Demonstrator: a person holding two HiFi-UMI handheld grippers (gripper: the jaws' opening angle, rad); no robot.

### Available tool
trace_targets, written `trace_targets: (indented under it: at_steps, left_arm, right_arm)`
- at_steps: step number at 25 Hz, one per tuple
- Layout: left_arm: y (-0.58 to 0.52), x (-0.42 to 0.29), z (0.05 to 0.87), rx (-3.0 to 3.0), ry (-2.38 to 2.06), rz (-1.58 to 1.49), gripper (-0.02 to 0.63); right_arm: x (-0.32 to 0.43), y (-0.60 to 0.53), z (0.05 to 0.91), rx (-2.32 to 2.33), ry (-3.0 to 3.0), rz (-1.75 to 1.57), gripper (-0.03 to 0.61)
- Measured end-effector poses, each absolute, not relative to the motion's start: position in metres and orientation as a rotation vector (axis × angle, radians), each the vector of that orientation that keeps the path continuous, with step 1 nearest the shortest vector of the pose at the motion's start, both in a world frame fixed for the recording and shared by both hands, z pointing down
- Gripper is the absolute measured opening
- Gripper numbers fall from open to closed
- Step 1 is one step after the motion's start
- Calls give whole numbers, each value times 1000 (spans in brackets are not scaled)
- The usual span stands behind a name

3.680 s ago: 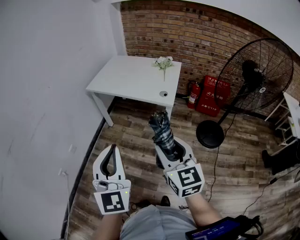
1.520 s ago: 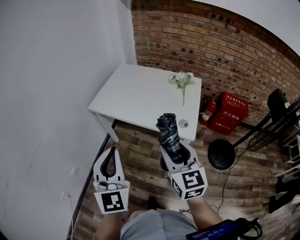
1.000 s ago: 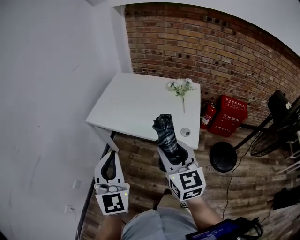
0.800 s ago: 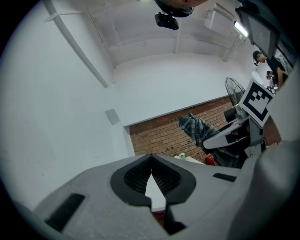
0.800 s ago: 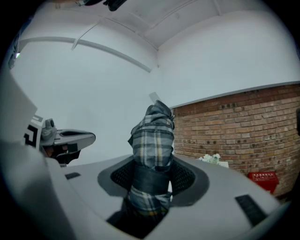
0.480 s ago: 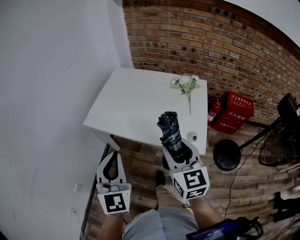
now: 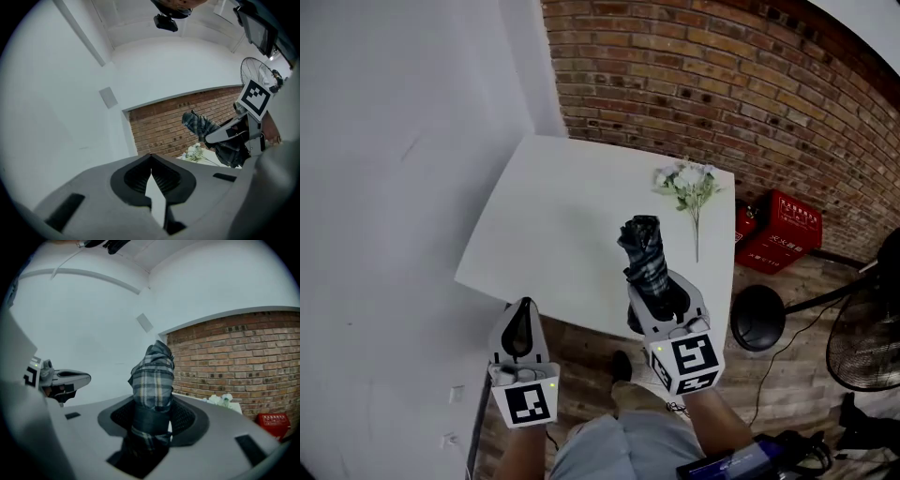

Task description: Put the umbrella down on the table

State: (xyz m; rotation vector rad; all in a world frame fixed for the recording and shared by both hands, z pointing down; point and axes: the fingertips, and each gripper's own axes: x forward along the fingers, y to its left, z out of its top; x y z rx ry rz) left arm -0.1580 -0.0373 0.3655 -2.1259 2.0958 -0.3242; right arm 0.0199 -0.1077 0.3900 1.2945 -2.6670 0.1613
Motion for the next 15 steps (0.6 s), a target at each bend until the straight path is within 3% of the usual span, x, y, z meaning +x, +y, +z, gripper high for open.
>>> trace_targets:
  at_steps: [15]
  left_arm:
    - [-143,-238,330,-2060,2093,-225,8]
  right_arm:
    - [-46,-222,357,1321,-2656,62,195]
